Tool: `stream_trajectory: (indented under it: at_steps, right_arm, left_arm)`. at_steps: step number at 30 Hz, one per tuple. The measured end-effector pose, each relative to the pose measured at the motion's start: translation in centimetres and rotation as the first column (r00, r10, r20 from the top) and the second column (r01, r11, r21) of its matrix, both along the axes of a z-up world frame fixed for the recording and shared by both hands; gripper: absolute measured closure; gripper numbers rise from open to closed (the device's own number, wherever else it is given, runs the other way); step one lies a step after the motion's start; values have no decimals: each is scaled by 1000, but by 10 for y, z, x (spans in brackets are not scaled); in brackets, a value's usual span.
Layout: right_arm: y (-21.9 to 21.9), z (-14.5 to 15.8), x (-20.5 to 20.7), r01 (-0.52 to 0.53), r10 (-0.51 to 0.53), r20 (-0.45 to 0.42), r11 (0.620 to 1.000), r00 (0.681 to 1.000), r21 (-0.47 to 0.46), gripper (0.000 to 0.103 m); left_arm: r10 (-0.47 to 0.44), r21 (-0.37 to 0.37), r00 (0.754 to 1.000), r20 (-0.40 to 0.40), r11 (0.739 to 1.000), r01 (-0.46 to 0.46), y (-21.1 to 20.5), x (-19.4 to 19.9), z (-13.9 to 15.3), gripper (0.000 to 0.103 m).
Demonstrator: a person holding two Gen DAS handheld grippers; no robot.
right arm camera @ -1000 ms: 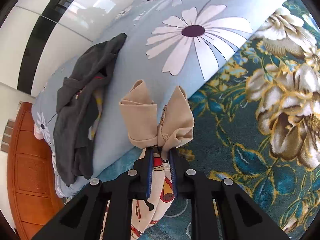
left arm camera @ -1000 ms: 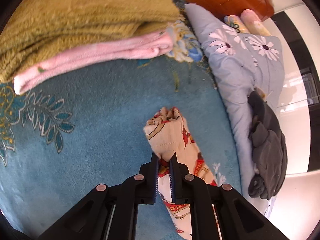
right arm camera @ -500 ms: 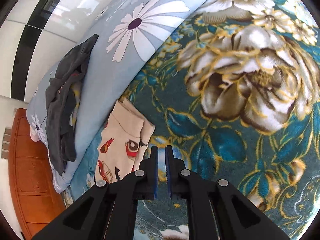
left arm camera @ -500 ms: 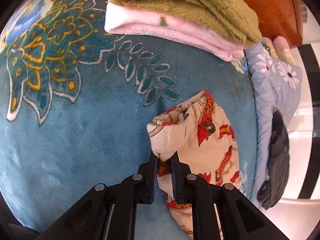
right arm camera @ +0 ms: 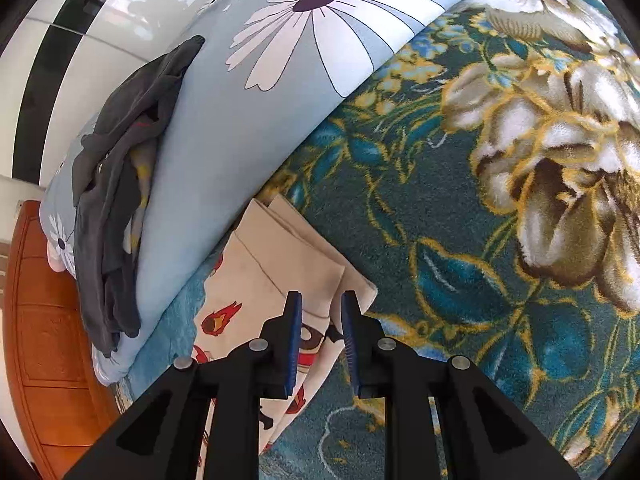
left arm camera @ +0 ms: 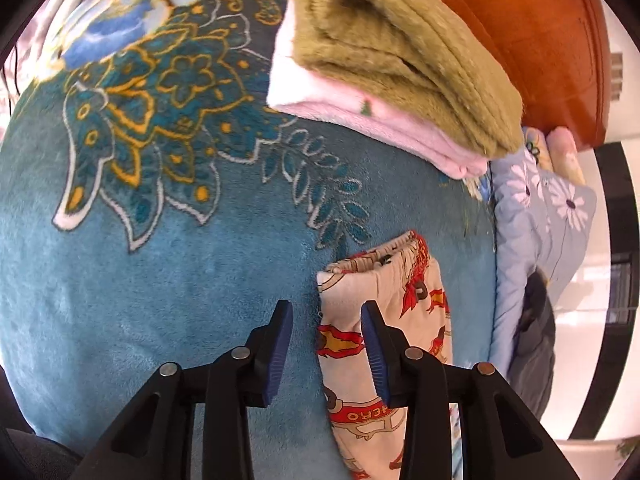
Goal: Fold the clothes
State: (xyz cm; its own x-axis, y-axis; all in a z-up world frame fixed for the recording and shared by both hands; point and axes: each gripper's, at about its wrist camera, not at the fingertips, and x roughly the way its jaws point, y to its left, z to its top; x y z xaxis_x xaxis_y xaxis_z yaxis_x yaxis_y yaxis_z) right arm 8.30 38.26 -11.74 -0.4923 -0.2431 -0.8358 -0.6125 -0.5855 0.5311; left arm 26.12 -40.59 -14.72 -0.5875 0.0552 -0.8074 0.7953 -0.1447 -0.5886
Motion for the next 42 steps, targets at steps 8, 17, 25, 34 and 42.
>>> stream_trajectory:
  at_steps: [8, 17, 25, 34, 42]
  right_arm:
    - [2, -10, -7, 46, -46, 2, 998, 999, -42, 86]
    - [2, 27, 14, -31, 42, -105, 993, 994, 110, 99]
    - [23, -11, 29, 93, -93, -5, 995, 996, 39, 98]
    - [33, -25, 48, 272, -279, -33, 953, 960, -135, 84]
    - [27, -30, 35, 240, -255, -39, 945, 966, -224, 80]
  left_arm:
    - [-99, -94, 995, 22, 991, 100, 12, -16, 14, 64]
    - [-176, -152, 983, 57, 971, 183, 24, -24, 21, 64]
    - [-126, -119, 992, 13, 985, 126, 19, -15, 18, 64]
    - [-180, -152, 981, -76, 974, 167, 28, -18, 33, 64]
    - [-403, -214, 915, -6, 895, 392, 63, -55, 38, 64]
